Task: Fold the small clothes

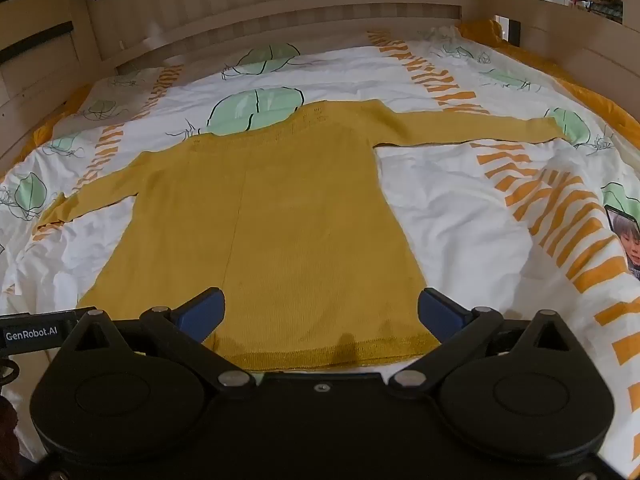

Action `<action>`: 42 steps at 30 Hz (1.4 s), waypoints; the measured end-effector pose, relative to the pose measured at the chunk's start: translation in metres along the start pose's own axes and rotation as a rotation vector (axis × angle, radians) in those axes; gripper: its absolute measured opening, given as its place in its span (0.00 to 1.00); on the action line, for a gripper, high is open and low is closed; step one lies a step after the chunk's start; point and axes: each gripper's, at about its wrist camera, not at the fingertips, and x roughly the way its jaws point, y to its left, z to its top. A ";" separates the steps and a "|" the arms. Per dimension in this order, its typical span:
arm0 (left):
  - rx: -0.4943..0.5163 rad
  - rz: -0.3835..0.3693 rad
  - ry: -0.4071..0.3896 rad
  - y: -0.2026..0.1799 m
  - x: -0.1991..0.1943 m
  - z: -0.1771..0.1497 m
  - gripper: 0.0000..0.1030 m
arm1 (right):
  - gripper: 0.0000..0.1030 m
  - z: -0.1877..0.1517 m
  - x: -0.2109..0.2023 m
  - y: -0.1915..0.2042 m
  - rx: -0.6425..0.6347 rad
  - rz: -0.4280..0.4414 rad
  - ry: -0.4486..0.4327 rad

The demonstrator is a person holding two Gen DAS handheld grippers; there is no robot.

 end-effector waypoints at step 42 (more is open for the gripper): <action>0.012 0.005 0.067 -0.006 0.018 0.004 0.98 | 0.99 0.000 0.020 0.009 0.002 0.039 0.081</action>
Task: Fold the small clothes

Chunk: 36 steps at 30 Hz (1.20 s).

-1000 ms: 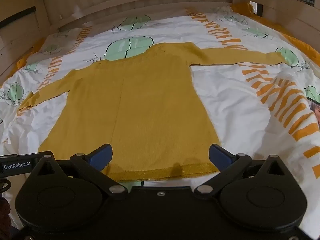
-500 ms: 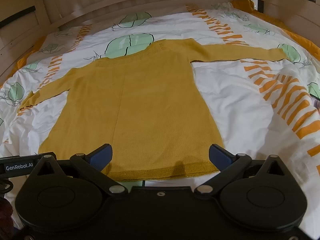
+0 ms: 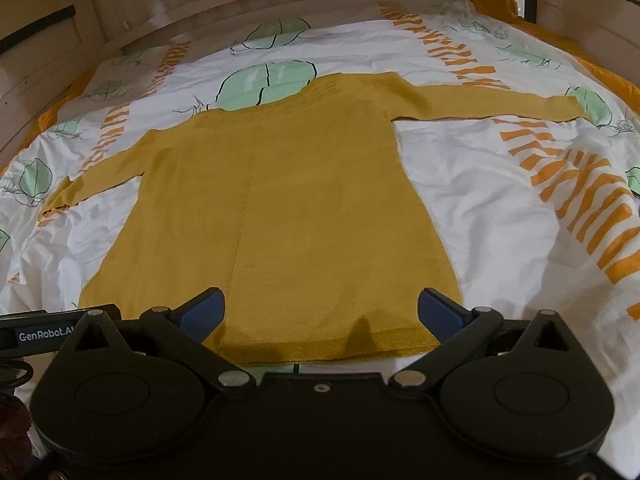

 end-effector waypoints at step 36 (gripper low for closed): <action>-0.061 -0.207 -0.030 -0.003 0.058 0.063 0.98 | 1.00 0.053 0.062 -0.068 0.265 0.390 0.116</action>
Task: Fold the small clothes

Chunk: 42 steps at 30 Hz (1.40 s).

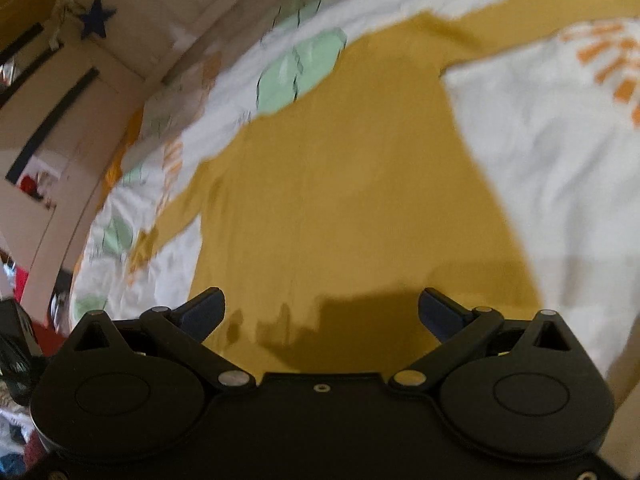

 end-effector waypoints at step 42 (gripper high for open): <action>0.172 0.092 0.018 -0.055 0.136 0.041 1.00 | 0.23 0.248 -0.030 -0.299 0.246 -0.577 -0.316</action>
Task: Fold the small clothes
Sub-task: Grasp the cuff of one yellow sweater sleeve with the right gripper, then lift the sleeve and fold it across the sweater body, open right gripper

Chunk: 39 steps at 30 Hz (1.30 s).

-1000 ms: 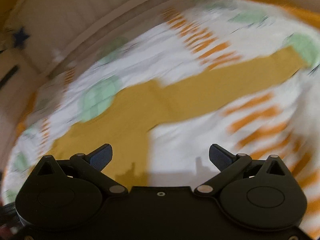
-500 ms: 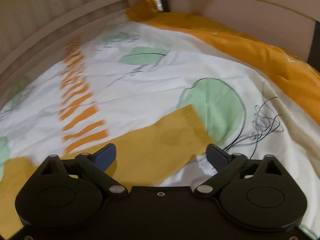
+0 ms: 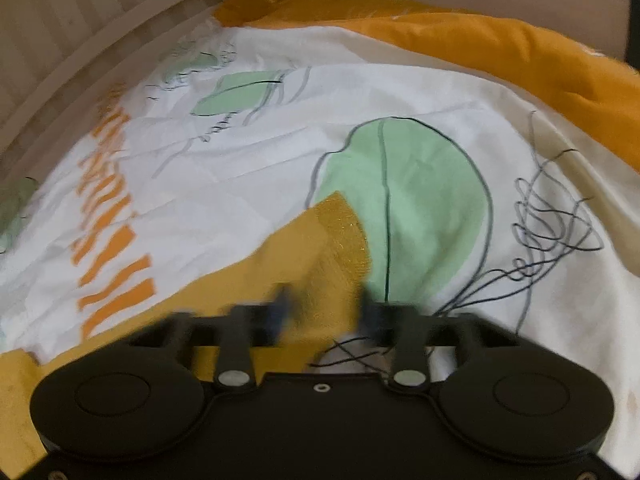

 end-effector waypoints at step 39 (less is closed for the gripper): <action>-0.258 -0.052 -0.054 0.139 -0.053 0.000 0.98 | 0.13 -0.133 -0.090 0.372 -0.455 0.615 0.048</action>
